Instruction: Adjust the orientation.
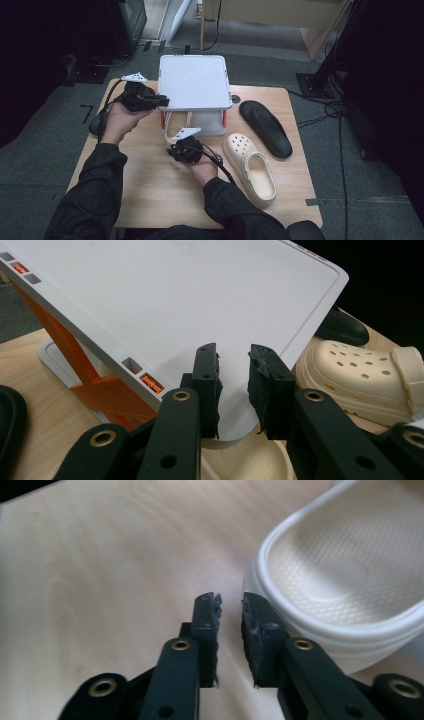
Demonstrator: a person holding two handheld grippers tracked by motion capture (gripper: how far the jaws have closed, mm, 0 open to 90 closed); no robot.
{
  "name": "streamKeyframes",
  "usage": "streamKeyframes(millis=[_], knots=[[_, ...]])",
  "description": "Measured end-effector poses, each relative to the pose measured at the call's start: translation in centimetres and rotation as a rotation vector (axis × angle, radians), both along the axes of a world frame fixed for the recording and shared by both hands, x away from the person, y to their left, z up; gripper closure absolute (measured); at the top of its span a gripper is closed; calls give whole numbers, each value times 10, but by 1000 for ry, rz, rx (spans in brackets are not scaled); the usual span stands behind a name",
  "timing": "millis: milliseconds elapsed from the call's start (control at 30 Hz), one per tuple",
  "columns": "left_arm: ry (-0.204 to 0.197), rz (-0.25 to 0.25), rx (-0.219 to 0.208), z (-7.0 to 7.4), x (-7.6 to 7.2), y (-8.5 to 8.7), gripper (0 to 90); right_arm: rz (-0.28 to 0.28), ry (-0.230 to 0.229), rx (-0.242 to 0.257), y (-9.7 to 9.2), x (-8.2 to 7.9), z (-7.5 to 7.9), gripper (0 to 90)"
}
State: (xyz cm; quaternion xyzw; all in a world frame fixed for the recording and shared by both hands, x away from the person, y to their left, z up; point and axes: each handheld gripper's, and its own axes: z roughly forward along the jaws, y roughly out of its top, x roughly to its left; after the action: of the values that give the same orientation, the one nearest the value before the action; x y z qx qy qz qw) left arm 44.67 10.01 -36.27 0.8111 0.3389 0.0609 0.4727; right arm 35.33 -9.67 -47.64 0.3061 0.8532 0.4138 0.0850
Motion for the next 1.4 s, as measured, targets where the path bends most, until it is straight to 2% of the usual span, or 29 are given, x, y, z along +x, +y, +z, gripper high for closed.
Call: streamKeyframes(millis=[33, 133, 167, 333, 367, 667, 700, 867, 1000, 1200, 1300, 1400], knots=[[1, 0, -1, 0, 0, 0, 745, 7, 9, 14, 1, 3, 1, 784], [2, -1, -1, 0, 0, 0, 745, 3, 5, 14, 3, 7, 3, 770], [3, -1, -4, 0, 0, 0, 745, -2, -14, -1, 5, 9, 3, 769], [5, 0, -11, 0, 0, 0, 745, -4, -16, 10, 7, 20, 4, 774], [5, 1, -10, 0, 0, 0, 745, -6, -38, -5, 9, 23, 3, 773], [9, 0, -21, -1, 0, 2, 745, -30, -40, 13, 8, 40, -1, 744], [10, 0, -22, -1, 0, 2, 745, -38, -16, 24, 7, 42, -2, 729], [9, -2, -22, -1, 1, 2, 744, -35, 22, 35, 4, 39, -1, 719], [3, -4, -12, -1, -1, 0, 711, -38, 81, 72, -6, 30, 6, 670], [5, -7, -6, 1, -1, -1, 677, -3, 86, 67, -16, 16, 20, 615], [7, -5, -9, 1, -1, -1, 662, 0, 106, 82, -26, 9, 28, 596], [4, -5, -10, 0, -2, -2, 656, 11, 88, 73, -38, 1, 38, 585]])
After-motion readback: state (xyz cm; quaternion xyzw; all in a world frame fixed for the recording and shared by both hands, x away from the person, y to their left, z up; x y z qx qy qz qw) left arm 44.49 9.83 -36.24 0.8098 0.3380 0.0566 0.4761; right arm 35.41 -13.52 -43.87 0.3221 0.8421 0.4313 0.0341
